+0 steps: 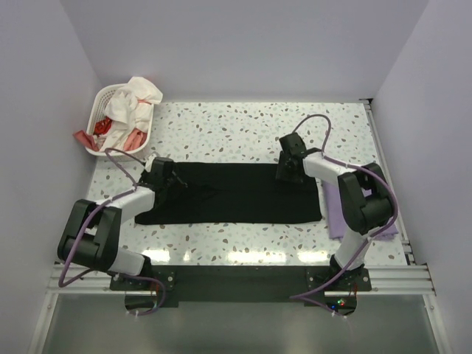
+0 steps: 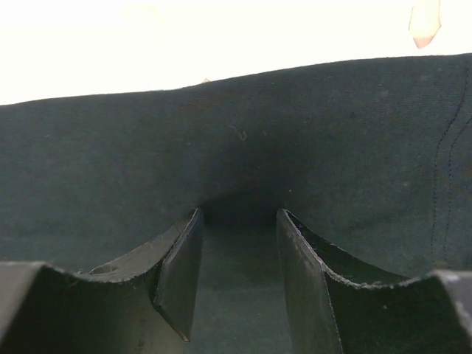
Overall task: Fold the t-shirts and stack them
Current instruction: Fold the tshirt
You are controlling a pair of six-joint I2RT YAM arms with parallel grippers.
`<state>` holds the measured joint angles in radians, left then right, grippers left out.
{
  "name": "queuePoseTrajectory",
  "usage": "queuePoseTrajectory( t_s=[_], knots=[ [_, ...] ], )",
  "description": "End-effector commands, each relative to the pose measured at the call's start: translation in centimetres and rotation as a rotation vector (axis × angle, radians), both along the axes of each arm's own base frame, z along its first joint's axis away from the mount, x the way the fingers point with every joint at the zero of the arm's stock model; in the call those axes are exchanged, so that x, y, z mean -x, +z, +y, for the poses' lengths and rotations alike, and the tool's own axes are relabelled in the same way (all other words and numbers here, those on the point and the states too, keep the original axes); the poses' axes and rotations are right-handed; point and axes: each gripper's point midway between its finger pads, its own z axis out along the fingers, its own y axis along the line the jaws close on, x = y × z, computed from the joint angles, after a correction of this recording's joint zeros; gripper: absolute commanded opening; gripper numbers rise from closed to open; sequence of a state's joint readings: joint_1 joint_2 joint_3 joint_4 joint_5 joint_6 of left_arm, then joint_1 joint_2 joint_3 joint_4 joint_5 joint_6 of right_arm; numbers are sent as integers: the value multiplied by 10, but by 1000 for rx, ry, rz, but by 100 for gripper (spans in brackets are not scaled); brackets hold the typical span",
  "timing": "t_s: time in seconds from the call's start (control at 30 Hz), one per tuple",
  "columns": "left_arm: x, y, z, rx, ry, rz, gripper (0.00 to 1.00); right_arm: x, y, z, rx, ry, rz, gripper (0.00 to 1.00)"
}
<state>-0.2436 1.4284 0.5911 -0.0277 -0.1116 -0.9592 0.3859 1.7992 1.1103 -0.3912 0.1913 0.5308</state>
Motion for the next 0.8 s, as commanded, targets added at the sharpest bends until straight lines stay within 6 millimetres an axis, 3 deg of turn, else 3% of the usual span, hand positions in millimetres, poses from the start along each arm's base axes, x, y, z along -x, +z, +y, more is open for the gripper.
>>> queuePoseTrajectory(
  t_s=[0.0, 0.2, 0.23, 0.27, 0.3, 0.33, 0.4, 0.43, 0.47, 0.5, 0.53, 0.57, 0.6, 0.63, 0.67, 0.7, 0.73, 0.77],
  knots=[
    [-15, -5, -4, 20, 20, -39, 27, 2, -6, 0, -13, -15, -2, 48],
    [-33, -24, -7, -13, 21, 31, 25, 28, -7, 11, -141, -34, 5, 49],
    [-38, -25, -7, -21, 20, 34, 25, 41, -14, 9, -153, -42, 26, 49],
    [-51, -18, -8, -32, 24, 20, 24, 48, -14, 14, -195, -52, 35, 49],
    [-55, -24, -8, -45, 13, 34, 24, 50, -12, 18, -225, -52, 21, 49],
    [-72, -14, -12, -43, 9, 4, 24, 60, -12, 16, -242, -62, 23, 49],
    [-79, -24, -11, -76, 3, 50, 24, 71, -10, 18, -281, -90, 25, 49],
    [-100, -12, -15, -77, 1, 16, 24, 82, -8, 20, -311, -90, 33, 49],
    [-107, -12, -17, -82, -12, 17, 24, 87, -4, 25, -354, -109, 33, 49],
    [-114, -26, -20, -98, -41, 44, 25, 94, -1, 34, -394, -95, 31, 49],
    [-139, -10, -32, -76, -72, -3, 25, 108, -6, 34, -403, -101, 47, 49],
    [-146, -13, -36, -84, -105, 12, 25, 115, 4, 45, -453, -103, 30, 49],
    [-151, -34, -41, -84, -127, 56, 25, 121, 8, 53, -491, -98, 26, 49],
    [-174, -21, -55, -47, -165, 16, 25, 133, 5, 57, -515, -99, 38, 49],
    [-181, -24, -61, -34, -190, 21, 26, 137, 14, 67, -570, -119, 27, 49],
    [-185, -41, -64, -35, -206, 45, 26, 148, 19, 84, -603, -81, 29, 49],
    [-199, -30, -79, 12, -247, 12, 26, 154, 18, 89, -610, -82, 27, 49],
    [-205, -31, -85, 23, -266, 5, 27, 167, 24, 106, -646, -60, 37, 50]
  ],
)
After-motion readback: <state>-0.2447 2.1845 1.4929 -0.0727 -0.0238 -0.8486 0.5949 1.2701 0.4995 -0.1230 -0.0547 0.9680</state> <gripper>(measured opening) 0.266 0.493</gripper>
